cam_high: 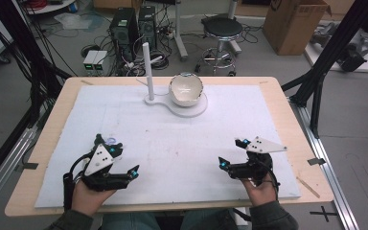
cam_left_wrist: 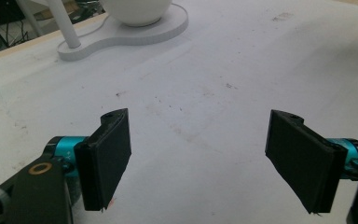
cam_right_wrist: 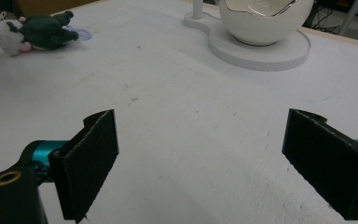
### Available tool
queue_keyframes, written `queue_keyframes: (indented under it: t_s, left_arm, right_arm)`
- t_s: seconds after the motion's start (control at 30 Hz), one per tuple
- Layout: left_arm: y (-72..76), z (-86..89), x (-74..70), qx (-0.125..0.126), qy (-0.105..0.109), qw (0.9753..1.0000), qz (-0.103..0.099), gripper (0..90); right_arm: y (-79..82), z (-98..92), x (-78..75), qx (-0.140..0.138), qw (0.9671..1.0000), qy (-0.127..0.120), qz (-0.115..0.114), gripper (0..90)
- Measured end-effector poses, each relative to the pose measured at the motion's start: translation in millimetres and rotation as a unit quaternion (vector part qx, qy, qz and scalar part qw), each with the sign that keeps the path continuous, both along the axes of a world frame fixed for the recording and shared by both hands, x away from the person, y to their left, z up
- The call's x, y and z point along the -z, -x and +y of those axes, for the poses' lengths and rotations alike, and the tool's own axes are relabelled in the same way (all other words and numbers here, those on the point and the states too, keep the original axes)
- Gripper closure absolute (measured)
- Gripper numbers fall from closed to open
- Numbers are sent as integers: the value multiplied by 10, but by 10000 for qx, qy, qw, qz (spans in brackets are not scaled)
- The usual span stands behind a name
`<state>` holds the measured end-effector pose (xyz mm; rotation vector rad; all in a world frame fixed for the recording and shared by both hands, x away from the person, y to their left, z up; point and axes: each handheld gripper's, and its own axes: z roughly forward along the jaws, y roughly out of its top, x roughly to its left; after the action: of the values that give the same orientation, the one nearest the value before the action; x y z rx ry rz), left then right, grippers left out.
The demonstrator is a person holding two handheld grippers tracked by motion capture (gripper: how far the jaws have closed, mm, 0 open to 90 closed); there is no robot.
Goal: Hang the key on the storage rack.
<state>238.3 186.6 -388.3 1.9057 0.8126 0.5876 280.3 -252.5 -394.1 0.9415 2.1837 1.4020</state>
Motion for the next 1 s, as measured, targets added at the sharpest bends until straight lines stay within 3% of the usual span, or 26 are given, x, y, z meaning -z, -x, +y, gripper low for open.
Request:
queue_keyframes:
  t_s: [0.37, 0.7, 1.0]
  left_arm:
    - [12, 26, -68, 82, 8, 10000, -44, 227]
    - [-10, 160, -156, 47, 44, 9999, -94, 235]
    - [-33, 329, -239, -140, 72, 9997, -205, 240]
  right_arm:
    - [9, -20, 2, 28, 10000, 4, -56, 100]
    - [1, -27, 8, 53, 10000, 7, -59, 100]
    - [-7, -32, 17, 72, 10000, 10, -39, 100]
